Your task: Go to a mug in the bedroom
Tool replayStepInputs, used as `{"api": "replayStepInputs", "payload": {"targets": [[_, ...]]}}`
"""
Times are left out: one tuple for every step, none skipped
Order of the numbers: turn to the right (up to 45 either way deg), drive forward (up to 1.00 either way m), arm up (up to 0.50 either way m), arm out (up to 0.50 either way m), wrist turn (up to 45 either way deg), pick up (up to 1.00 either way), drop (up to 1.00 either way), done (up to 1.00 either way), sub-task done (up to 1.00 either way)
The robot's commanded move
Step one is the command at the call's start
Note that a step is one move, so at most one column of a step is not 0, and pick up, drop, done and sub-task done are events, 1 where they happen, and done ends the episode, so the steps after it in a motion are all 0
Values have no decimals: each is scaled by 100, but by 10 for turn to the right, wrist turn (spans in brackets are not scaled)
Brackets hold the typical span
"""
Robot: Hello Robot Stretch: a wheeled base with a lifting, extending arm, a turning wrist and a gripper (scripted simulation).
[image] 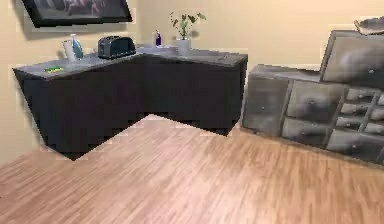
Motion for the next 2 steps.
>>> {"api": "replayStepInputs", "payload": {"targets": [[-450,0,0,0,0,0,0,0,0],[-450,0,0,0,0,0,0,0,0]]}}
